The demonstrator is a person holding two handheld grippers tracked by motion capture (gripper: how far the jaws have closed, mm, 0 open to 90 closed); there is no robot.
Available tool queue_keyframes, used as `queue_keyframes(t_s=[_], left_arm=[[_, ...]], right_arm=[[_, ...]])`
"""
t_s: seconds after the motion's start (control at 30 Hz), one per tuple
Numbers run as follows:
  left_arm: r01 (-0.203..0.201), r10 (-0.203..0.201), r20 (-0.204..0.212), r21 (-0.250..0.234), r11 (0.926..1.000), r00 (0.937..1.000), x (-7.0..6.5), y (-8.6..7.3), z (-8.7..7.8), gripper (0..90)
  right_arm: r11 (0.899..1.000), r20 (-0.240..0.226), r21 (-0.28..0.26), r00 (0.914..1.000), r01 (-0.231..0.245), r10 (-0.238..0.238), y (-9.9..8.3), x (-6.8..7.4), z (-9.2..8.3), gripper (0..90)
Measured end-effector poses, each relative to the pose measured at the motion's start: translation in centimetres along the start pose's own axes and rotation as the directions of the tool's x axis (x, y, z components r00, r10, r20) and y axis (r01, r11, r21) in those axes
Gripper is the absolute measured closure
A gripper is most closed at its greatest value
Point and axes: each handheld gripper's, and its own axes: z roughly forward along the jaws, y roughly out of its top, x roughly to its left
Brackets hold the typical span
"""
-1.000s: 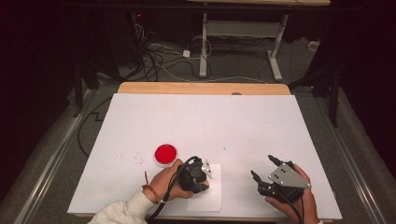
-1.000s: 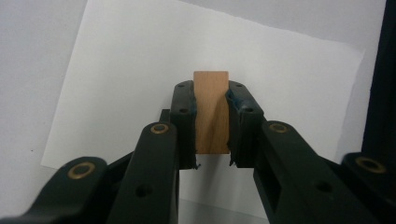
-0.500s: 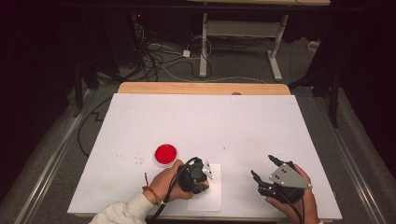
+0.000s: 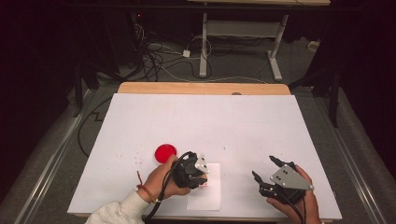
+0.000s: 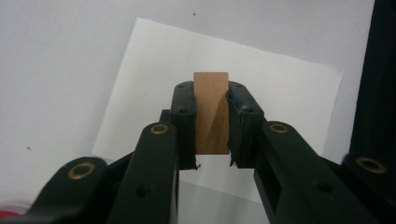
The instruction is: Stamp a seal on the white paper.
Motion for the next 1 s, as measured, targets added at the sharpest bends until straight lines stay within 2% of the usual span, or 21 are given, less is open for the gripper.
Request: queue_keyframes(t_s=[0.27,0.67,1.0], left_arm=[[0.034,-0.036,-0.036,-0.062,0.9975,0.9987,0.6,-0.6,-2.0,73.5],[0.057,-0.061,-0.052,-0.092,0.9941,0.9968,1.4,-1.4,-3.5,73.5],[0.104,-0.114,-0.087,-0.11,0.9885,0.9897,2.9,-3.0,-5.1,73.4]], right_arm=[[1.0,-0.005,0.0,1.0,0.002,-0.002,0.1,0.1,0.0,28.8],[1.0,-0.007,0.0,1.0,0.002,-0.002,0.0,0.1,0.0,28.8],[1.0,-0.002,-0.001,1.0,0.0,0.0,0.1,0.1,0.0,28.9]])
